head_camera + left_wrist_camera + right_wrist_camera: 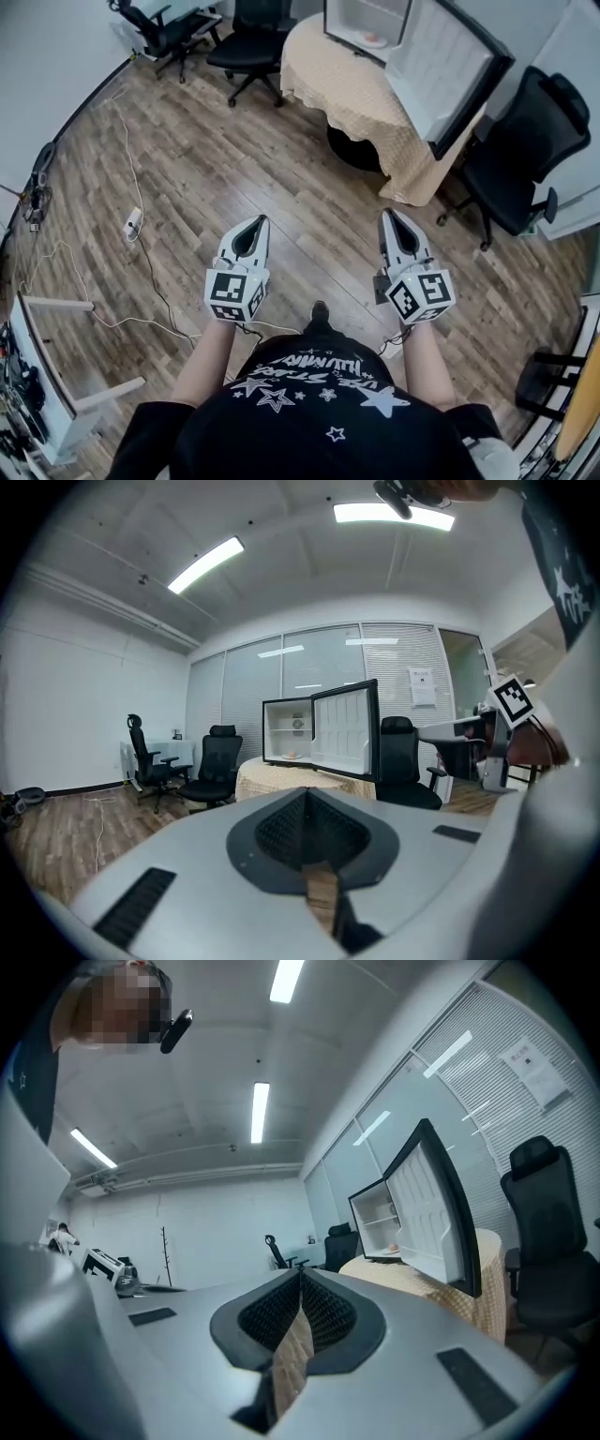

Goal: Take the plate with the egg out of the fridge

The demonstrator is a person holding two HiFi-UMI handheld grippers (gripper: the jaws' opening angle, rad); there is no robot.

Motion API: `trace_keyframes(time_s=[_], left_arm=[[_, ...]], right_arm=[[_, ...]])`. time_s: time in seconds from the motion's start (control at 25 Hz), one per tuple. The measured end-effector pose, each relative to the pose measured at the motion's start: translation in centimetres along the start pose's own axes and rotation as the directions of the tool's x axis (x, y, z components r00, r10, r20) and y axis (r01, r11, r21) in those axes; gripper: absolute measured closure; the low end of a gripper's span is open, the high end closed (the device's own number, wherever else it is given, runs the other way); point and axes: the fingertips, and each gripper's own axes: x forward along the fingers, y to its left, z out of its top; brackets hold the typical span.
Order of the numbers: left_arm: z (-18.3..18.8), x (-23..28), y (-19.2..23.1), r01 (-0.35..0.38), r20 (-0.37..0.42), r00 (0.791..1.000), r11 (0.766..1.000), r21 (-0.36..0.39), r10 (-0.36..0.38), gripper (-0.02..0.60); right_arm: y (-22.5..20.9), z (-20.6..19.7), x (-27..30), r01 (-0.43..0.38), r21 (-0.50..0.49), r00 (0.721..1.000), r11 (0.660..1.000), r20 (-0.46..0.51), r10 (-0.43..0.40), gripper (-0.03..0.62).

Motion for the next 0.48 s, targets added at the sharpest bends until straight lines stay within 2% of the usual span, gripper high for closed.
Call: trace_keyframes(time_s=[0.24, 0.48], left_arm=[[1.2, 3.0, -0.6, -0.028, 0.01, 1.0, 0.999, -0.032, 0.029, 0.575], [1.0, 3.5, 0.2, -0.046, -0.01, 0.999, 0.998, -0.03, 0.046, 0.575]], right_arm=[[-3.1, 1.0, 1.8, -0.012, 0.022, 1.0, 1.0, 0.017, 0.011, 0.565], [-3.4, 0.2, 4.0, -0.035, 0.056, 0.999, 0.998, -0.001, 0.035, 0.565]])
